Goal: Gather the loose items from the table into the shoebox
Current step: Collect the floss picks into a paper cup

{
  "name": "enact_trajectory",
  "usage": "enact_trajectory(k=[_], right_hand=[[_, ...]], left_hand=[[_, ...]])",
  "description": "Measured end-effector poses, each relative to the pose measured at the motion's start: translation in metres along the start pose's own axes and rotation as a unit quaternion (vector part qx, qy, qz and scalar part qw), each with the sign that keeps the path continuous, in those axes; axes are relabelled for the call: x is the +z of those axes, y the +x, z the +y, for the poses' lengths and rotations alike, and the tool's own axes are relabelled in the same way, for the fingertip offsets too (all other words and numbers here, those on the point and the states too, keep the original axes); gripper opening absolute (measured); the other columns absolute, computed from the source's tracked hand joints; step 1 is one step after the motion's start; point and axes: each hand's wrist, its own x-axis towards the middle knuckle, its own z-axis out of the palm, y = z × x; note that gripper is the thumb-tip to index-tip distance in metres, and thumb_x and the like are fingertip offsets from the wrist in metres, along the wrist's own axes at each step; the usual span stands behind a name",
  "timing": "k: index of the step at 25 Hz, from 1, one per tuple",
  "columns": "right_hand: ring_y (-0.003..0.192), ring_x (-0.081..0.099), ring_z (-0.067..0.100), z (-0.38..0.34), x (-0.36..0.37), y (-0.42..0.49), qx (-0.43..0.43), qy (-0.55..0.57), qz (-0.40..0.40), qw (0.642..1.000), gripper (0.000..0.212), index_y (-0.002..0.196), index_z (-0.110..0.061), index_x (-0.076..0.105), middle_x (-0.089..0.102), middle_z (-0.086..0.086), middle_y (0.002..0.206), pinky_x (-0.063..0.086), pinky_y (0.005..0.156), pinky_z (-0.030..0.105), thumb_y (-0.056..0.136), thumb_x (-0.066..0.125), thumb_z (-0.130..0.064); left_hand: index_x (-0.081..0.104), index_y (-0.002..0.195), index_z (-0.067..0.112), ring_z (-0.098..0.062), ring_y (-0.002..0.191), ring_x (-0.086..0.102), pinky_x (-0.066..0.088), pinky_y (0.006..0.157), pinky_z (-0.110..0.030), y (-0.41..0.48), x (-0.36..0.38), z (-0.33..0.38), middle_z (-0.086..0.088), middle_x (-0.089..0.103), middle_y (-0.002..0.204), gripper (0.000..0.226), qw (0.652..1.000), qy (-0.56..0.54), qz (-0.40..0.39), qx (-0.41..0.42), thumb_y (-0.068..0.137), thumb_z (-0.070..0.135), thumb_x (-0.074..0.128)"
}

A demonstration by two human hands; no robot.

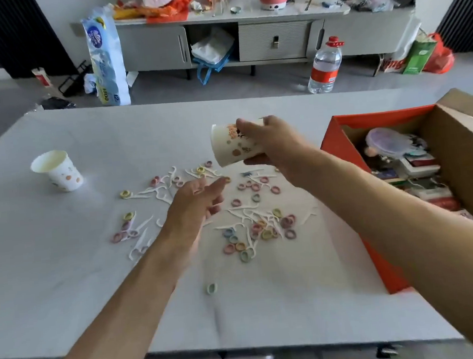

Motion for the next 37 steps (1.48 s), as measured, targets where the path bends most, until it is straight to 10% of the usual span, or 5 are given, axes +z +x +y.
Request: enact_trajectory(k=[7, 11, 14, 33, 37], right_hand=[[0.091, 0.07, 0.023, 0.069, 0.037, -0.185, 0.01, 0.362, -0.12, 0.925, 0.032, 0.114, -0.001, 0.065, 0.071, 0.015, 0.103, 0.057, 0.081, 0.033, 0.099, 0.053, -0.027], [0.104, 0.062, 0.02, 0.111, 0.01, -0.174, -0.075, -0.093, 0.036, 0.992, 0.033, 0.124, -0.014, 0.06, 0.063, 0.007, 0.117, 0.051, 0.091, 0.04, 0.099, 0.051, -0.034], [0.128, 0.038, 0.032, 0.141, -0.025, -0.131, -0.011, -0.414, 0.138, 0.9, 0.046, 0.14, -0.018, 0.043, 0.045, 0.015, 0.138, 0.036, 0.1, 0.042, 0.1, 0.044, -0.039], [0.073, 0.058, 0.006, 0.152, -0.047, -0.073, -0.039, -0.458, 0.108, 0.882, 0.015, 0.085, -0.029, 0.062, 0.054, -0.013, 0.093, 0.051, 0.057, 0.031, 0.089, 0.061, -0.043], [0.083, 0.06, 0.03, 0.15, -0.052, -0.053, 0.037, -0.565, 0.197, 0.8, 0.033, 0.092, -0.015, 0.062, 0.063, 0.006, 0.094, 0.045, 0.065, 0.034, 0.087, 0.06, -0.047]], left_hand=[[0.068, 0.114, 0.002, -0.025, 0.102, 0.07, 0.055, 0.083, -0.028, -0.129, -0.008, -0.01, -0.017, 0.073, 0.11, 0.041, 0.986, -0.111, -0.071, 0.099, 0.077, 0.017, 0.075], [0.058, 0.124, 0.003, -0.021, 0.092, 0.069, 0.052, 0.068, -0.03, -0.12, -0.022, -0.009, -0.01, 0.071, 0.106, 0.063, 0.987, -0.123, 0.03, 0.102, 0.066, 0.016, 0.078], [0.055, 0.121, 0.009, -0.002, 0.071, 0.066, 0.048, 0.053, -0.019, -0.089, -0.02, -0.023, 0.001, 0.07, 0.093, 0.06, 0.991, -0.052, 0.088, 0.084, 0.068, 0.012, 0.084], [0.059, 0.109, 0.027, -0.009, 0.081, 0.073, 0.055, 0.067, -0.032, -0.007, -0.011, -0.042, 0.009, 0.075, 0.091, 0.058, 0.992, 0.079, 0.053, 0.086, 0.057, 0.036, 0.083], [0.058, 0.106, 0.029, 0.0, 0.075, 0.07, 0.053, 0.061, -0.018, -0.008, -0.01, -0.045, 0.019, 0.073, 0.086, 0.058, 0.989, 0.11, 0.05, 0.087, 0.056, 0.039, 0.083]])
